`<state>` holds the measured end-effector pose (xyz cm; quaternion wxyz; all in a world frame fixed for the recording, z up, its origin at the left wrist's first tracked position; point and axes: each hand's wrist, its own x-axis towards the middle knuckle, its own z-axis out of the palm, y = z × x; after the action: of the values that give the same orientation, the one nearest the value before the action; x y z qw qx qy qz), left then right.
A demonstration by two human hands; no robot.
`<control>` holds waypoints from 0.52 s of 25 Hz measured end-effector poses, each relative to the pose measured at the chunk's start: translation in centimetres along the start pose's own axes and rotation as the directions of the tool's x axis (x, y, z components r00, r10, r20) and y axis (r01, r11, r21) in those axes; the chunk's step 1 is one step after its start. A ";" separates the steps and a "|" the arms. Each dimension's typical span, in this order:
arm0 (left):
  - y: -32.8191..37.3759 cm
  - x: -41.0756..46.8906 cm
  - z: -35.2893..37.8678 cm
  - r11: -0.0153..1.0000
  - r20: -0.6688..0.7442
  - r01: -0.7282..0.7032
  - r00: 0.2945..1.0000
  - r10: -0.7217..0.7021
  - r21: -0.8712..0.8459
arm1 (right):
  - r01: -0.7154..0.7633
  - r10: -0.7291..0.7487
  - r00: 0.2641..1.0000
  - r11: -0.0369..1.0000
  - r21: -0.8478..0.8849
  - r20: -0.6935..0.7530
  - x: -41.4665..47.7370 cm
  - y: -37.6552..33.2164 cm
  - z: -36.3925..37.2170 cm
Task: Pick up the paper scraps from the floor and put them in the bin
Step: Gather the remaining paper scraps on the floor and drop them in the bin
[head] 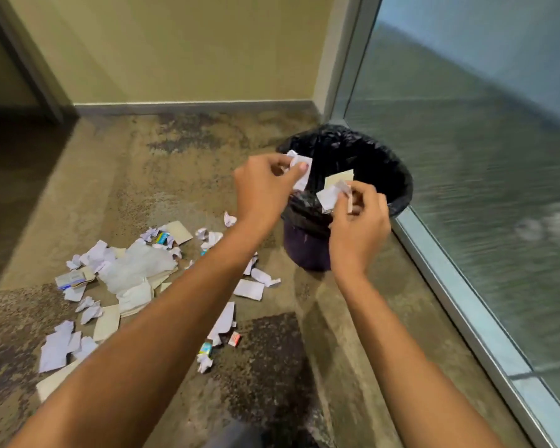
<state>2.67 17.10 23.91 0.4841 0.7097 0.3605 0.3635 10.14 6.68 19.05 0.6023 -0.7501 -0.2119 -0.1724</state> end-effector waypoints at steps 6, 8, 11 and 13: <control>2.0 5.2 6.5 0.947 0.221 0.302 0.936 -0.274 -0.105 | -0.253 0.270 0.950 0.960 -0.120 0.158 8.2 2.7 1.7; 1.8 5.1 7.1 0.921 0.270 0.363 0.909 -0.316 -0.143 | -0.255 0.297 0.930 0.946 -0.200 0.217 9.1 2.5 1.2; 1.3 4.3 6.7 0.912 0.248 0.349 0.923 -0.294 -0.216 | -0.180 0.237 0.941 0.954 -0.240 0.239 8.5 2.5 -0.3; 0.9 3.7 6.2 0.900 0.184 0.340 0.937 -0.299 -0.271 | -0.145 0.186 0.952 0.973 -0.177 0.242 7.1 2.7 -1.3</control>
<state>9.94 17.43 23.76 0.6624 0.5828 0.3787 0.2795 17.61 5.69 20.69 0.5213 -0.8262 -0.2101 -0.0387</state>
